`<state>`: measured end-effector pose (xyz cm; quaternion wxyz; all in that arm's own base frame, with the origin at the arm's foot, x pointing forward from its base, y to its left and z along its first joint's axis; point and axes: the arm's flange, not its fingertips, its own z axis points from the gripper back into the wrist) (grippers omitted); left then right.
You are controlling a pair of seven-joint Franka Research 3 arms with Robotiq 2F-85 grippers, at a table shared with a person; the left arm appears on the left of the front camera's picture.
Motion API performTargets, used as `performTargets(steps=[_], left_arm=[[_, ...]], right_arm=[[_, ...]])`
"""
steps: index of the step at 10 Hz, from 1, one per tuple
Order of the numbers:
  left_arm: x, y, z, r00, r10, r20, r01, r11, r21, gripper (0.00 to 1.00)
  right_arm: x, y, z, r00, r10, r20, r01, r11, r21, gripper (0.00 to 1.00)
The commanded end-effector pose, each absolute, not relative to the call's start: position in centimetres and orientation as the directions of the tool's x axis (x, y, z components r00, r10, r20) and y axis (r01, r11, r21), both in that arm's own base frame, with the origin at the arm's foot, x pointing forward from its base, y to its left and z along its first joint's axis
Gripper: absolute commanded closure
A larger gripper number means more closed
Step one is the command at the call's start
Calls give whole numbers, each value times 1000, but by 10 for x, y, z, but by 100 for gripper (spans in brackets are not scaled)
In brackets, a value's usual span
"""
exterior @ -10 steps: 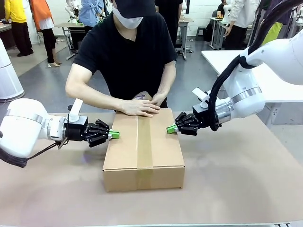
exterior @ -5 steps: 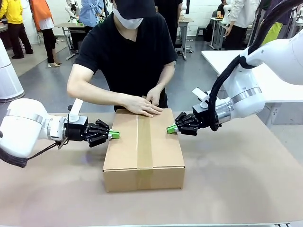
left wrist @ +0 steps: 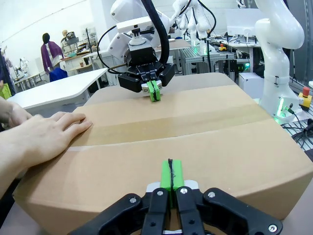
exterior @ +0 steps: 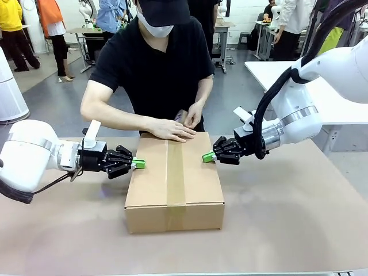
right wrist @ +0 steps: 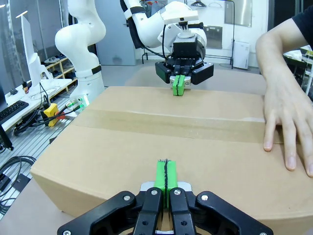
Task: Wrap the clocks to prevent damage.
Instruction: After the human seals the box with tape, release both hands from the side flaps of the Package Box.
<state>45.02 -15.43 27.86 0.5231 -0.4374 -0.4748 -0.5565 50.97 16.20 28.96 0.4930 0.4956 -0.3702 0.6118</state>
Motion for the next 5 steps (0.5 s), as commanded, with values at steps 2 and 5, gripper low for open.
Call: performTargets(steps=[2, 5], left_arm=[[450, -155, 276, -75, -175, 982, 997, -1, 76, 100], [450, -155, 276, -75, -175, 982, 997, -1, 76, 100]], right_arm=[[509, 163, 288, -24, 241, 970, -970, -241, 36, 99], [509, 163, 288, -24, 241, 970, -970, -241, 36, 99]])
